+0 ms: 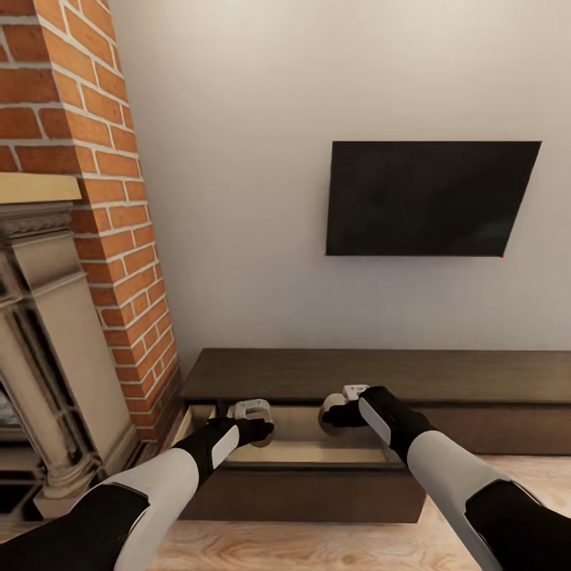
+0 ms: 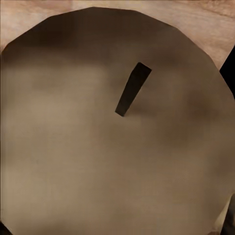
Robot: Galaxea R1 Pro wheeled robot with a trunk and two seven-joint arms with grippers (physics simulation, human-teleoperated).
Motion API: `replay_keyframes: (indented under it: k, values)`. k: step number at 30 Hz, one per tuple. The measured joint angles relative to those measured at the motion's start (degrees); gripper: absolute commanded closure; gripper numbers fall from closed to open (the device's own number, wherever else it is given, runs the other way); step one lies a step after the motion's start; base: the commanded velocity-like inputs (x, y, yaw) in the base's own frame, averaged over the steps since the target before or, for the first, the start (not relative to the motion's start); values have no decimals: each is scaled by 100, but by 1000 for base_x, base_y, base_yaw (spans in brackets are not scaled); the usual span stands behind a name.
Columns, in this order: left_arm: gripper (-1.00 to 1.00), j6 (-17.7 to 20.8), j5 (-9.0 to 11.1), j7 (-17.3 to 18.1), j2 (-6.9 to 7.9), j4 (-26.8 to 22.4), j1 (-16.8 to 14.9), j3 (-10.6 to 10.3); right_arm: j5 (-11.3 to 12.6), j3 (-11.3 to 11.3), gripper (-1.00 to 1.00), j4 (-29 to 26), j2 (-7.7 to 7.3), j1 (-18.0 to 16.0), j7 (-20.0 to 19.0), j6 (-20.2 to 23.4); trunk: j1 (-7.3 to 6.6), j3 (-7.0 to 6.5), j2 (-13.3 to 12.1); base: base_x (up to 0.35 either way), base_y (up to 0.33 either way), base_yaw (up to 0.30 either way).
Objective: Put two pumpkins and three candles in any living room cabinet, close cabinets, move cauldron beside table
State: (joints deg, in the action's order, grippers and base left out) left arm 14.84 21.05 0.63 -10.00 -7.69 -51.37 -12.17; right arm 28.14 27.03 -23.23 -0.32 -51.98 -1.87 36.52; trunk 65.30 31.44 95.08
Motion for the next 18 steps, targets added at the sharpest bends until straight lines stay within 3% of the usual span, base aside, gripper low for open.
replay_keyframes:
  k: [9,18]
  values:
    - [100,45,1,-3,0,8,0,2,-4,-2,100,137,-7,8,3,-588,1,77,0,38,-18,-55]
    - [100,100,-1,-3,0,8,0,1,1,2,100,213,-8,7,-1,-670,-1,105,1,184,-223,-101]
